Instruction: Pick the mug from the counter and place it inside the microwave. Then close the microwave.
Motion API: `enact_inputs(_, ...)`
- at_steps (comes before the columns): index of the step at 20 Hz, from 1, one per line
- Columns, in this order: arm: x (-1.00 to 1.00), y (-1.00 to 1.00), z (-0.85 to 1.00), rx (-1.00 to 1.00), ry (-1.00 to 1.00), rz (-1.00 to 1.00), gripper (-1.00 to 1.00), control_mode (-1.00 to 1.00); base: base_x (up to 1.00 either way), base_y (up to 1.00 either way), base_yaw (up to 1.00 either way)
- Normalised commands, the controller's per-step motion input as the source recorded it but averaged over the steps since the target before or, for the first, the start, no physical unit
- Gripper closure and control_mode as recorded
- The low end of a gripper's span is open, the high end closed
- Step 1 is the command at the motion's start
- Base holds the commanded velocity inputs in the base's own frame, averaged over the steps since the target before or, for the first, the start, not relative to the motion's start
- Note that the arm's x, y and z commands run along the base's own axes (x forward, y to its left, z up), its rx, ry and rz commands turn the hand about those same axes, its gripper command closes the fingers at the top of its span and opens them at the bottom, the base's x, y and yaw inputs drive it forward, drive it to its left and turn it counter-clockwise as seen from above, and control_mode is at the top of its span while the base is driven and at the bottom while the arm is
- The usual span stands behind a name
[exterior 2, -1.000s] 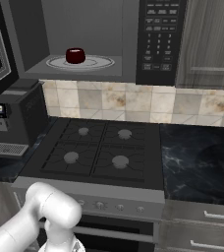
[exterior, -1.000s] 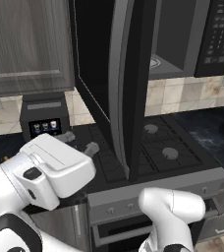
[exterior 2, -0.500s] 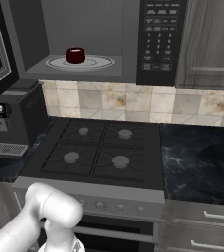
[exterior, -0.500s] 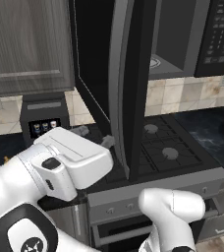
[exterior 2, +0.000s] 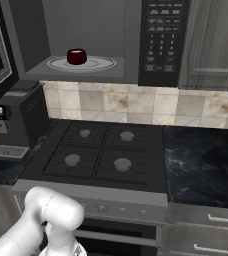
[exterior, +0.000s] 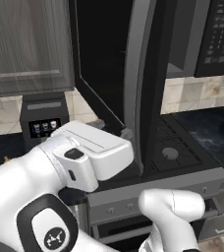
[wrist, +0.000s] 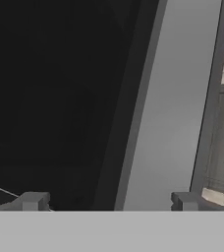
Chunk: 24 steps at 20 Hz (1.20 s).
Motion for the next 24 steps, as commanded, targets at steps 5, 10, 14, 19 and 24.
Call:
enact_inputs(5, 0.0, -0.59, 0.12, 0.0, 0.01, 0.0, -1.0, -1.0, 0.0, 0.0, 0.0)
enact_inputs(10, 0.05, -0.68, 0.1, 0.0, 0.02, 0.0, -1.0, -1.0, 0.0, 0.0, 0.0)
enact_inputs(14, 0.1, -0.67, 0.08, 0.0, 0.04, 0.0, -1.0, -1.0, 0.0, 0.0, 0.0)
enact_inputs(19, 0.18, -0.57, 0.07, 0.0, 0.07, 0.0, -1.0, -1.0, 0.0, 0.0, 0.0)
enact_inputs(24, 0.24, -0.51, 0.06, 0.0, 0.09, 0.0, -1.0, -1.0, 0.0, 0.0, 0.0)
